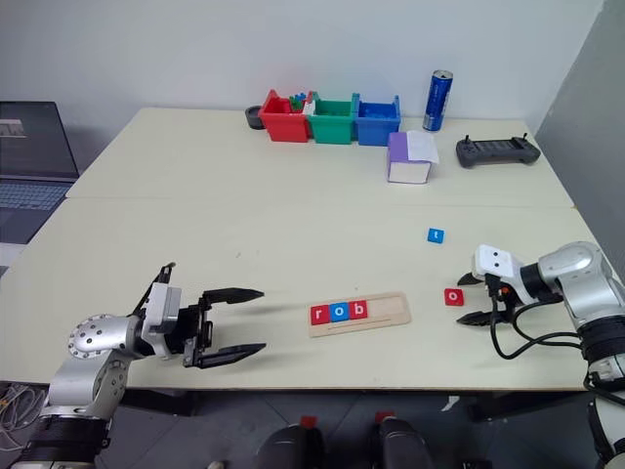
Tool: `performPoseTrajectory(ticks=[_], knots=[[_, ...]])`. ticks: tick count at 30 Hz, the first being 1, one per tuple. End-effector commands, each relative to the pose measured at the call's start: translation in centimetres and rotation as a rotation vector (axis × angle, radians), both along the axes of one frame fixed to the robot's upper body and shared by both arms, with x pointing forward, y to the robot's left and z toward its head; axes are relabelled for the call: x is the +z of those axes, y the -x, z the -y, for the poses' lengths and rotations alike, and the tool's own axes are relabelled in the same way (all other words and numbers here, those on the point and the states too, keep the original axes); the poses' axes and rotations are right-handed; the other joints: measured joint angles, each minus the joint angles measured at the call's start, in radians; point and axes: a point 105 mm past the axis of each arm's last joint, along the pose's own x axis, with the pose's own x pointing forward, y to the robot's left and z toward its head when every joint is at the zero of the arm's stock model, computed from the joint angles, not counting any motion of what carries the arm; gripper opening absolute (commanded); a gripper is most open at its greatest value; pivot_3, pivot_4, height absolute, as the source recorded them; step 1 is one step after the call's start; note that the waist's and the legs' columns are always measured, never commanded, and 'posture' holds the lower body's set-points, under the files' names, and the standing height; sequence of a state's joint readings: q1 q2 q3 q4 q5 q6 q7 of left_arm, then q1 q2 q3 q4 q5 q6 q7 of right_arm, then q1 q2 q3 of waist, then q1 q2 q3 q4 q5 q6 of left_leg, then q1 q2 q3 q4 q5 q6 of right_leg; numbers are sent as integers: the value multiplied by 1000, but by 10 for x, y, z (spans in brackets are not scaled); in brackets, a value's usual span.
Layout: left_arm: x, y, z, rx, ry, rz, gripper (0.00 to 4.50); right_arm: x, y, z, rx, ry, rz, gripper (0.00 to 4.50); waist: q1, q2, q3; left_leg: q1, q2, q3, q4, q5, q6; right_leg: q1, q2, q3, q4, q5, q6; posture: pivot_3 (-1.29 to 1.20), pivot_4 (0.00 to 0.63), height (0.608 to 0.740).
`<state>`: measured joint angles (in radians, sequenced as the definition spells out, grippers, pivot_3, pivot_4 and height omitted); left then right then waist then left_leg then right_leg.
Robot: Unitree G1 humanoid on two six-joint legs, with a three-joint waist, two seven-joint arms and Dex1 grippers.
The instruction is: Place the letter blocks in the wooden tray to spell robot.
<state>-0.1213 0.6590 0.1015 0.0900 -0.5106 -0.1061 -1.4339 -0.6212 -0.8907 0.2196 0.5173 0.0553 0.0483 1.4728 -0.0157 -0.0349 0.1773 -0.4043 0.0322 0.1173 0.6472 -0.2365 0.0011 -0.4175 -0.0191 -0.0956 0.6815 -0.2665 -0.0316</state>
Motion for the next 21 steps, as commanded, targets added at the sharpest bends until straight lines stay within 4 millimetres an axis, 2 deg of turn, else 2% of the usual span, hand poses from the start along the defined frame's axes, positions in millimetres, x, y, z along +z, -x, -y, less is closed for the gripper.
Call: performPoseTrajectory(ticks=[1,9,21], knots=[[4,1,-4,7,14,25,4500,10,-3,0,17,7,36,4475,0,0,0,0,0,0,0,0,0,0,0,0,0,0,0,0,150,740],[3,0,-4,5,3,29,4500,1,0,4,22,44,7,4475,1,0,0,3,0,0,0,0,1,4,0,0,0,0,0,0,150,740],[8,-1,-3,17,-6,16,4500,-2,-18,-8,-11,10,64,4475,-1,0,0,5,0,0,0,0,0,5,0,0,0,0,0,0,150,740]])
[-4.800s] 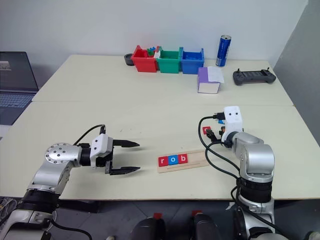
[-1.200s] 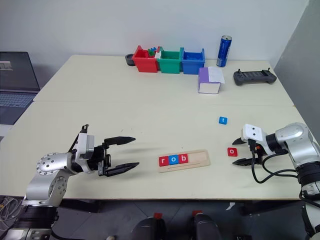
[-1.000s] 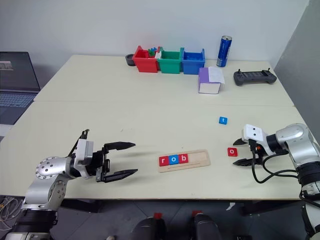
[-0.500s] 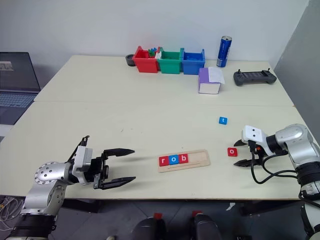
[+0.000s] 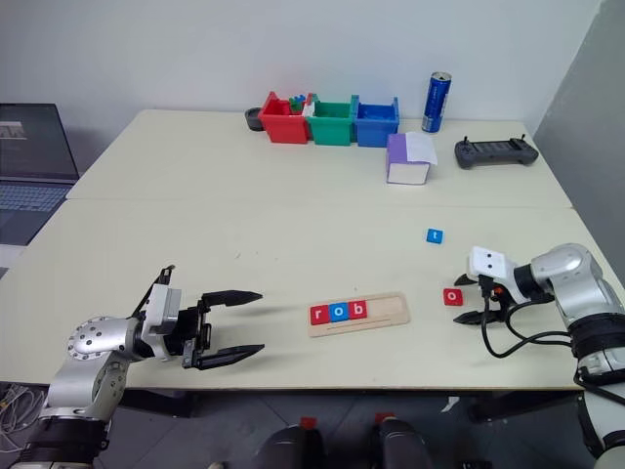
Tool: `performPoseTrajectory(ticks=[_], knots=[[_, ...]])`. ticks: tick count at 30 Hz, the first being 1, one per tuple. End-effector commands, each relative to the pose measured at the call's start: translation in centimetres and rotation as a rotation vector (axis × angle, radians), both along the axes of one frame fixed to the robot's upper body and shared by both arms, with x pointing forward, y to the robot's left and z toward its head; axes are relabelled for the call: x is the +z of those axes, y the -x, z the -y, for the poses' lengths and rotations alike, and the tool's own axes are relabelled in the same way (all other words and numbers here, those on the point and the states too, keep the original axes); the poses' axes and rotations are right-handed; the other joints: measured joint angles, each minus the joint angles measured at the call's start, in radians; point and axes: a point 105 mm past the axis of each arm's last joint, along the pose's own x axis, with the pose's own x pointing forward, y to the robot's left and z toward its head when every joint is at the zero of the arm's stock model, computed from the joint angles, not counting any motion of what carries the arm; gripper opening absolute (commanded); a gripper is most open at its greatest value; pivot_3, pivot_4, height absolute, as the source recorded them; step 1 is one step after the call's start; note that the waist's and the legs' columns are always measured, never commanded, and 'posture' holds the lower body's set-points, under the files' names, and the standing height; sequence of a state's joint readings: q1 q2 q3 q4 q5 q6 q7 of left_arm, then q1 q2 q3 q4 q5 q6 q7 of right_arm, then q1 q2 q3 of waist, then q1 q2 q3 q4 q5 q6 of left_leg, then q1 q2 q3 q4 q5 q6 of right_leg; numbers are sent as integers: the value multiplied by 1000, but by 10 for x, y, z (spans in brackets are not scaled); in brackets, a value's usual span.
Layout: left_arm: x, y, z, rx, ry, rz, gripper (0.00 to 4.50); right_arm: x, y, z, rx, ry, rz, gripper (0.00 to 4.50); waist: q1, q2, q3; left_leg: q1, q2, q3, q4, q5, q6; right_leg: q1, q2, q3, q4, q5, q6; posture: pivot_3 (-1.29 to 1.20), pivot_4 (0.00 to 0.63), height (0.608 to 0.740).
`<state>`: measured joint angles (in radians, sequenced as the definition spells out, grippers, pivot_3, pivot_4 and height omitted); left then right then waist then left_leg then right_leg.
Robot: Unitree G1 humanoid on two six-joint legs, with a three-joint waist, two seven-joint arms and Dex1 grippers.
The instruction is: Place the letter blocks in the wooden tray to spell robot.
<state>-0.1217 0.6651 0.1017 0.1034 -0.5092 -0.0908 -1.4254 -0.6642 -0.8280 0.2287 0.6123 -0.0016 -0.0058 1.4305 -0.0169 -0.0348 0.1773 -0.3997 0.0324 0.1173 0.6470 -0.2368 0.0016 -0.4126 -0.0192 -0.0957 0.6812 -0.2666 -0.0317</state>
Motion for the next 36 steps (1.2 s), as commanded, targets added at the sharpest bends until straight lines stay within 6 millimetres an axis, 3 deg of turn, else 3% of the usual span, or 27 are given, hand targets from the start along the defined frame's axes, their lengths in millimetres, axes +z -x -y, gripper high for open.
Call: performPoseTrajectory(ticks=[1,10,15,20,28,36], knots=[[10,1,-1,-2,-5,39,4500,6,-5,-3,9,8,35,4475,0,0,0,0,0,0,0,0,0,0,0,0,0,0,0,0,150,740],[10,-1,-1,5,-3,38,4500,9,4,-2,54,18,10,1422,0,0,0,0,0,0,0,0,0,0,0,0,0,0,0,0,150,740],[8,-1,-1,-11,-10,29,4500,19,7,-13,83,-10,30,1437,1,0,0,0,0,0,0,0,0,0,0,0,0,0,0,0,150,740],[3,2,-1,-66,-58,16,4500,43,22,-57,192,-82,103,1437,1,0,0,0,0,-1,0,-2,3,0,0,-1,0,0,0,0,150,740],[-5,4,-2,-94,-93,12,4500,42,20,-111,234,-83,125,1437,3,1,0,0,0,-1,0,-2,3,0,0,-1,0,0,0,0,150,740],[-7,5,-5,-80,-97,13,4500,31,10,-128,279,-51,109,1437,10,1,0,0,0,-1,0,-2,3,0,0,-1,0,0,-1,0,150,740]])
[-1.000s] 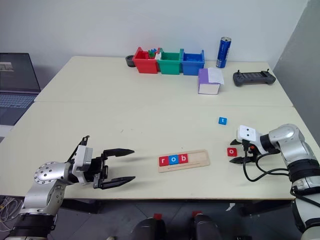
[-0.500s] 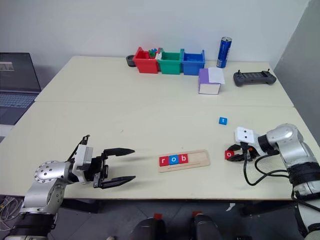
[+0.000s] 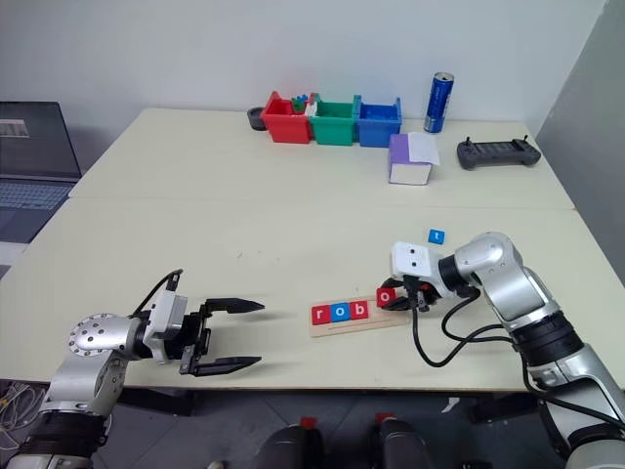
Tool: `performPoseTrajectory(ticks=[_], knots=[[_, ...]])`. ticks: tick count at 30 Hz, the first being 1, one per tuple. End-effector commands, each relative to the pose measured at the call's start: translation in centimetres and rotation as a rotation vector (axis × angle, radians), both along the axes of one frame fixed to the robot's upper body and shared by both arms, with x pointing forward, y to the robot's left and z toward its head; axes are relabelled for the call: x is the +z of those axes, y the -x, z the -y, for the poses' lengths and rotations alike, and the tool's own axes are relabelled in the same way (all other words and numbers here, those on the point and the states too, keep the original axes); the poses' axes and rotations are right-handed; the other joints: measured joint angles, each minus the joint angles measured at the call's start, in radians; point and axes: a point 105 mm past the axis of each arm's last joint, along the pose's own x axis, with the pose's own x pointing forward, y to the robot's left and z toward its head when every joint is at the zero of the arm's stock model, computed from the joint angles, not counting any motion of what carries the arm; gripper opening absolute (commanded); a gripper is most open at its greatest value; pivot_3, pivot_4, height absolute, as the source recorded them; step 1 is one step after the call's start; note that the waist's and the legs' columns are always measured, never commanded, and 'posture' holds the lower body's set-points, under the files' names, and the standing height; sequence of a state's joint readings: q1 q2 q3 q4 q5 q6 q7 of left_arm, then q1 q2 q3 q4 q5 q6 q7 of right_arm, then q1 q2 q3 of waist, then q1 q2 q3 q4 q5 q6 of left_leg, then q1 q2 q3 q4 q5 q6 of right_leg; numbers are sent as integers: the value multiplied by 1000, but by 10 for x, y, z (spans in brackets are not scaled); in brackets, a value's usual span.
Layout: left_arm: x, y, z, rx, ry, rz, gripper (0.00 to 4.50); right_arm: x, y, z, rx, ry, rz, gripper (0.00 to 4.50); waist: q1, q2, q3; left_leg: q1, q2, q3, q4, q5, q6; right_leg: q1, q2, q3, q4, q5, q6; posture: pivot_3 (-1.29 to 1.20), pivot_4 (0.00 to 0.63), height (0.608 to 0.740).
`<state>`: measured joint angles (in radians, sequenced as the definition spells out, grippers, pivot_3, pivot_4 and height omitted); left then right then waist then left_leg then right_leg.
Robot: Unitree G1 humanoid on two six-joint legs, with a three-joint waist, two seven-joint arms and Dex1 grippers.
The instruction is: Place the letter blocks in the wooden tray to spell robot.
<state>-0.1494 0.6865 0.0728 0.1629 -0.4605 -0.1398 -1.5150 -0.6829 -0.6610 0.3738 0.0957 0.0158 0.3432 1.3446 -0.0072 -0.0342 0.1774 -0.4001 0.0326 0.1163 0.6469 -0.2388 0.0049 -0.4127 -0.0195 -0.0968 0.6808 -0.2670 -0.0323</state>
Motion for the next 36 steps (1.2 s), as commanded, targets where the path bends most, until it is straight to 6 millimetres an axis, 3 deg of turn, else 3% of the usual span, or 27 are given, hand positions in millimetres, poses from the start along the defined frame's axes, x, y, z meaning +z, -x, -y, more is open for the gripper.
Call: performPoseTrajectory(ticks=[1,21,36], knots=[[3,1,-2,3,-9,26,4500,7,-5,-4,31,17,38,1437,1,0,0,0,0,0,0,0,0,0,0,0,0,0,0,0,150,740],[4,5,-2,26,-1,42,4500,-9,-2,-14,89,69,17,1437,1,0,0,0,0,0,0,0,0,0,0,0,0,0,0,0,150,740],[4,4,0,12,-6,46,4500,-7,-3,-14,91,68,0,1437,2,0,0,0,0,0,0,0,0,0,0,-1,0,0,0,0,150,740]])
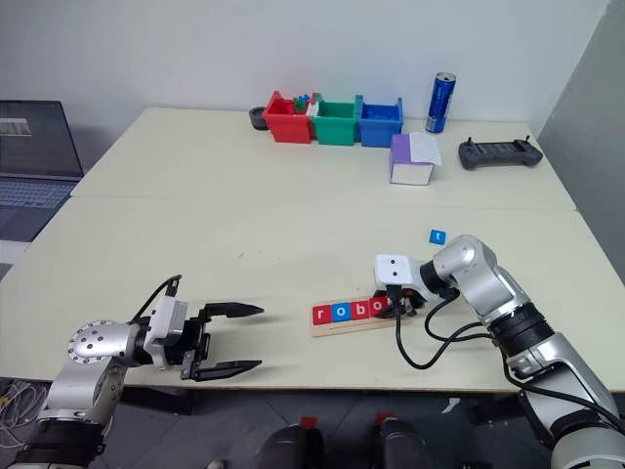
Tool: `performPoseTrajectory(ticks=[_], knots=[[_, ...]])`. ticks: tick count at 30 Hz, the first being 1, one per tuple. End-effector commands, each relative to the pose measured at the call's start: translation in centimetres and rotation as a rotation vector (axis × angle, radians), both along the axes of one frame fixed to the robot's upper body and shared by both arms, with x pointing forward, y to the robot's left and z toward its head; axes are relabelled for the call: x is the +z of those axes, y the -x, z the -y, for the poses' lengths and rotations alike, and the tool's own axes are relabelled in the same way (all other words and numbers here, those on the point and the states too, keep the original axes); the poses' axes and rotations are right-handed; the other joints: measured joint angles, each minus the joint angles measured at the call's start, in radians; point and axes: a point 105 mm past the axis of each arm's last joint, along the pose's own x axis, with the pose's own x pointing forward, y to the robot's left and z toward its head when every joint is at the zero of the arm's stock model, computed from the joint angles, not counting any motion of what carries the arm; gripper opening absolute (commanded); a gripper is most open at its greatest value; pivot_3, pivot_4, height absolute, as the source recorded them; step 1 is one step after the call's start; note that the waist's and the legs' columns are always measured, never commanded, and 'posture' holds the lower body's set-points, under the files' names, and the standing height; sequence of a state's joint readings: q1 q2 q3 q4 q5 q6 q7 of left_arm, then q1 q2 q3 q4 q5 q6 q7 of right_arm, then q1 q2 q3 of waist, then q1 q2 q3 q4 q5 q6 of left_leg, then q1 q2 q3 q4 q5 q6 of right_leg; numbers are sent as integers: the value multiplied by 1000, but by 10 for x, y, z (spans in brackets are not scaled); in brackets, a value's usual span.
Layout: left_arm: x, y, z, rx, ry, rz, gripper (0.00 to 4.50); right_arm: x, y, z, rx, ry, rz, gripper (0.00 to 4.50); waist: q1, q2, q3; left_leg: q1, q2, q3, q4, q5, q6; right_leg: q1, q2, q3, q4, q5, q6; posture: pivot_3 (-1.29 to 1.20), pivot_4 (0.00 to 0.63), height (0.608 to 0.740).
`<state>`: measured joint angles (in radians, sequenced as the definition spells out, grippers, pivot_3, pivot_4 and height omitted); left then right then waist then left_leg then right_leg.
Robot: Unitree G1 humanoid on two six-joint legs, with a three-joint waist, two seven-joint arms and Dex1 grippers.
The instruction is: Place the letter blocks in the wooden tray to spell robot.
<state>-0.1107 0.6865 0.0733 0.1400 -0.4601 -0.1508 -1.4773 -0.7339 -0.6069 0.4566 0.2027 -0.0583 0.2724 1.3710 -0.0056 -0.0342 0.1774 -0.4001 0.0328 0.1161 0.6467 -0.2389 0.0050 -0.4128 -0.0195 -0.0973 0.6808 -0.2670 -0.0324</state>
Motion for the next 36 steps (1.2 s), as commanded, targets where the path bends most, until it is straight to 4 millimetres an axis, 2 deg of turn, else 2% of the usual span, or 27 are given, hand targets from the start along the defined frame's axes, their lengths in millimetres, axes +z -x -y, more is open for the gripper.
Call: performPoseTrajectory(ticks=[1,11,17,20,24,27,30,33,36], knots=[[8,0,0,-18,-9,46,4500,11,2,-3,26,-19,12,1437,0,0,0,0,0,0,0,0,0,0,0,0,0,0,0,0,150,740],[7,-1,2,-23,-7,48,4500,11,-1,-6,13,-19,11,1437,0,0,0,0,0,0,0,0,0,0,0,0,0,0,0,0,150,740],[7,-2,1,-24,-10,49,4500,12,-3,-7,8,-20,18,3547,0,0,0,0,0,0,0,0,0,0,0,0,0,0,0,0,150,740],[7,-2,1,-25,-11,49,4500,12,-3,-8,9,-20,18,4452,0,0,0,0,0,0,0,0,0,0,0,0,0,0,0,0,150,740],[8,-3,1,-26,-13,51,4500,17,-2,-5,20,-21,35,4452,0,0,0,0,0,0,0,0,0,0,0,0,0,0,0,0,150,740],[8,-3,1,-26,-12,53,4500,32,2,-1,13,-57,45,4452,1,0,0,0,0,0,0,0,0,0,0,0,0,0,0,0,150,740],[9,-2,0,-24,-15,52,4500,43,13,2,4,-113,21,4452,1,0,0,0,0,0,0,0,0,0,0,0,0,0,0,0,150,740],[8,-2,-1,-22,-17,49,4500,43,27,2,18,-143,-7,4452,2,0,0,0,0,-1,0,0,0,0,0,-1,0,0,0,0,150,740],[8,-2,-1,-24,-17,47,4500,39,33,0,2,-158,-27,3814,2,0,0,0,0,-1,0,0,0,0,0,-1,-1,0,0,0,150,740]])
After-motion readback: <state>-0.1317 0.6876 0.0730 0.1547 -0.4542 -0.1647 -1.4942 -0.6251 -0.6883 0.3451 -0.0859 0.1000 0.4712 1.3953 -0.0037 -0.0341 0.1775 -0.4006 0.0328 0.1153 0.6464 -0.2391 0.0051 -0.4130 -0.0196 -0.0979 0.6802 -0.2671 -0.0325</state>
